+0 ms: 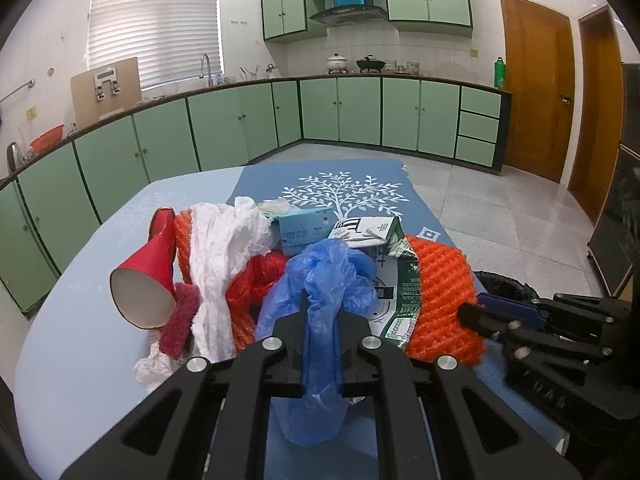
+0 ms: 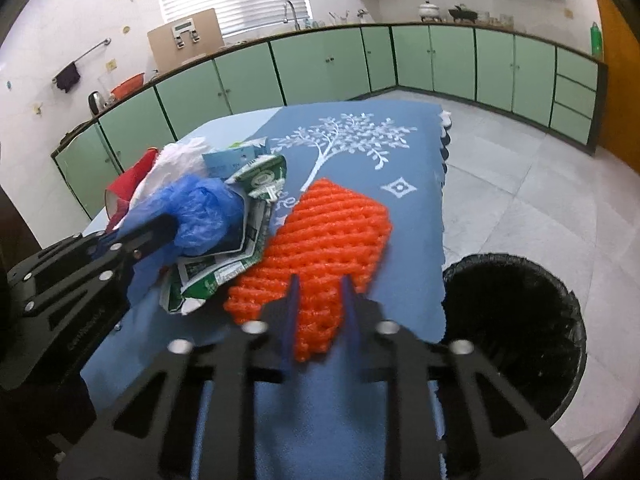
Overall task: Collect trash
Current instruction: 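Grasp the blue plastic bag with the left gripper while the right grasps the orange mesh, then release the blue bag and orange mesh into the black bin with both grippers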
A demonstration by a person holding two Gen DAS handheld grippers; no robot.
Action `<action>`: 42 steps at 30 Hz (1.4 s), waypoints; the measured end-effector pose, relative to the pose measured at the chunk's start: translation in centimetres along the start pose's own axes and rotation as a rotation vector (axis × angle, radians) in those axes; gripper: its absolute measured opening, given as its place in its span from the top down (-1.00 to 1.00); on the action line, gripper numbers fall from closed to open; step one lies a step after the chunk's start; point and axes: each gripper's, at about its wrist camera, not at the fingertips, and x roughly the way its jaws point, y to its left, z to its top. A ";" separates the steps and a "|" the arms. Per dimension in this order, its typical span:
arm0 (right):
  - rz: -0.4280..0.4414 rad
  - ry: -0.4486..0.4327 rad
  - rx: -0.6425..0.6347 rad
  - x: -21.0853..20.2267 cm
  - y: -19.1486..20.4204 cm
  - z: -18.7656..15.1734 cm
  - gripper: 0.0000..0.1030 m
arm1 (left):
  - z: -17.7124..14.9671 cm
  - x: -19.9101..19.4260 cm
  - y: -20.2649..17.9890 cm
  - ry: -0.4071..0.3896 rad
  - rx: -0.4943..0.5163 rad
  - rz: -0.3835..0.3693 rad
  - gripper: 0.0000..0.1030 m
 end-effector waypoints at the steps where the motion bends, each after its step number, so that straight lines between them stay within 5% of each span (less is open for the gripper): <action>1: 0.009 -0.008 0.012 -0.4 -0.1 0.2 0.81 | 0.0 0.0 0.1 0.000 -0.002 -0.001 0.84; 26: -0.024 -0.203 -0.024 -7.8 -0.5 4.2 0.83 | 3.4 -5.4 0.3 -0.154 -0.037 -0.066 0.88; 42: -0.145 -0.265 0.026 -11.7 -5.6 4.0 0.83 | 5.7 -4.8 -5.4 -0.170 0.023 -0.208 0.88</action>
